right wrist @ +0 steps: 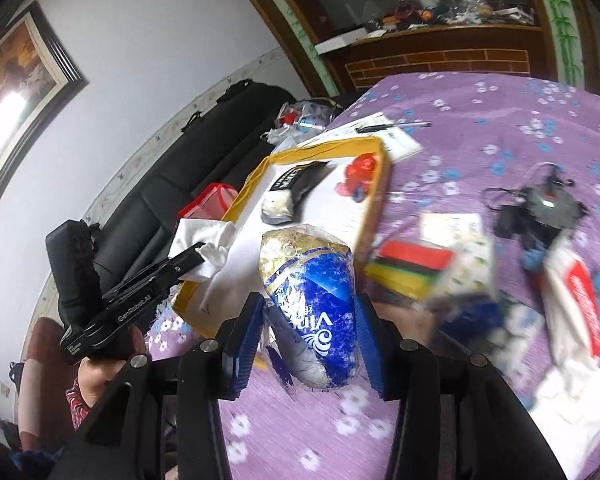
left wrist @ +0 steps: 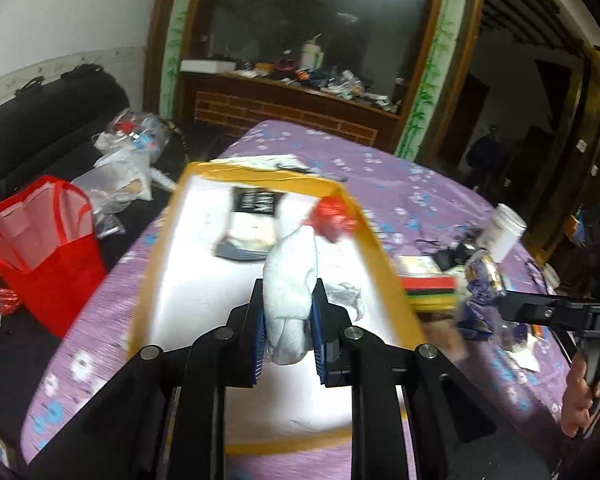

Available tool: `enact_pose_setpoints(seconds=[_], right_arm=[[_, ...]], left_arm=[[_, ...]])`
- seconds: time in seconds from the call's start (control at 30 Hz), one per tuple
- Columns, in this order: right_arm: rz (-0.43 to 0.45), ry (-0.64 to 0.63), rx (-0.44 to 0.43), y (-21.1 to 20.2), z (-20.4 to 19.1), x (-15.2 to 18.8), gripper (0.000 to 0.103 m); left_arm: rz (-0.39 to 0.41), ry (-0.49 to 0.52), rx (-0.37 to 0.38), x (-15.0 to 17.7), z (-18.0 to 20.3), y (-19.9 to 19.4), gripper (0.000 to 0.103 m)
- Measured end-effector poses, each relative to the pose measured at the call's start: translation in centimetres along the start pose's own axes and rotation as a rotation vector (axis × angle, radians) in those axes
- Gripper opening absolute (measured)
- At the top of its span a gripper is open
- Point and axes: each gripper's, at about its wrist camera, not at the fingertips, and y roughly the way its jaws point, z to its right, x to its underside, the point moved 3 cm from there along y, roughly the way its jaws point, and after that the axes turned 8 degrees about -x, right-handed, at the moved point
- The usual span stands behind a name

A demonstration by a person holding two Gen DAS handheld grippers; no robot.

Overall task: Organize soft objects
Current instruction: 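Carry both items into the box and open both tools, then move both tools back over the table items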

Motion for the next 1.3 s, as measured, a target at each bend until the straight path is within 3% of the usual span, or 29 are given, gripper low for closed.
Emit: enact_pose_setpoints(seconds=[0.17, 0.5, 0.7, 1.03, 1.3], right_arm=[[-0.063, 0.02, 0.021, 4.4, -0.6, -1.5, 0.046], [-0.145, 0.075, 0.117, 11.9, 0.2, -5.3, 0.046], [-0.173, 0.09, 0.172, 15.2, 1.3, -6.9, 0.046], [-0.169, 0.11, 0.203, 17.1, 2.6, -7.8, 0.048], [-0.173, 0.114, 0.181, 17.2, 2.5, -7.6, 0.054]], left_arm=[[-0.069, -0.025, -0.032, -0.8, -3.1, 3.0, 0.017], [-0.196, -0.072, -0.026, -1.4, -4.9, 7.6, 0.017], [-0.216, -0.076, -0.029, -1.7, -5.2, 8.7, 0.017], [-0.214, -0.07, -0.024, -2.0, -5.0, 8.8, 0.018], [-0.183, -0.091, -0.02, -2.4, -5.2, 7.9, 0.041]])
